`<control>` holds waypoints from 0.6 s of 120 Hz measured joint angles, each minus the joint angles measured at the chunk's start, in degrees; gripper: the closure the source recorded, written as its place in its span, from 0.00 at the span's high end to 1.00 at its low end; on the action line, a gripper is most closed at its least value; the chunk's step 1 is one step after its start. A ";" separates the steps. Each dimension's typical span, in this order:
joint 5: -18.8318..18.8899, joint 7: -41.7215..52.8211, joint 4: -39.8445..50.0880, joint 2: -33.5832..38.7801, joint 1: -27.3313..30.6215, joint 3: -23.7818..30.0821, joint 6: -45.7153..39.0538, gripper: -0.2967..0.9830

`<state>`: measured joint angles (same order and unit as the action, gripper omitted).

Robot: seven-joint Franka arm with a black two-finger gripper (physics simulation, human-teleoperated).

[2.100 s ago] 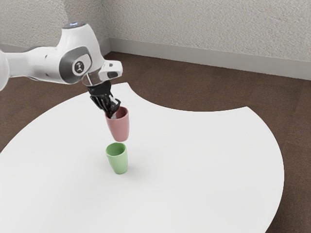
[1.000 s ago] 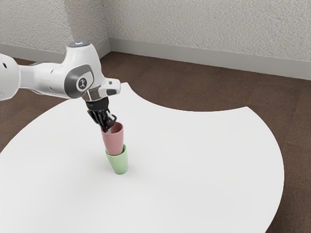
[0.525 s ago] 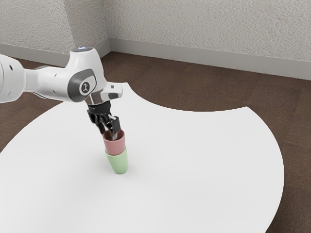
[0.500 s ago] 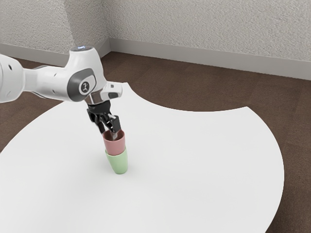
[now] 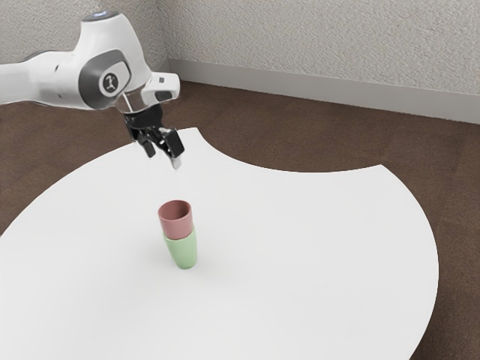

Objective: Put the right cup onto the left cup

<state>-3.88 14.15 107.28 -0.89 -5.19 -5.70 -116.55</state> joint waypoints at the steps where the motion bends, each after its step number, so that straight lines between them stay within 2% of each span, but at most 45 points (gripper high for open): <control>1: 0.00 0.01 -0.63 -0.09 -0.03 0.00 0.33 0.75; 27: 0.08 0.17 -13.48 -2.59 -0.57 -0.04 8.70 0.76; 72: 0.14 0.26 -15.74 -2.23 -0.41 -0.03 14.80 0.77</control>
<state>-3.75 14.42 91.54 -3.11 -5.60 -5.73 -101.75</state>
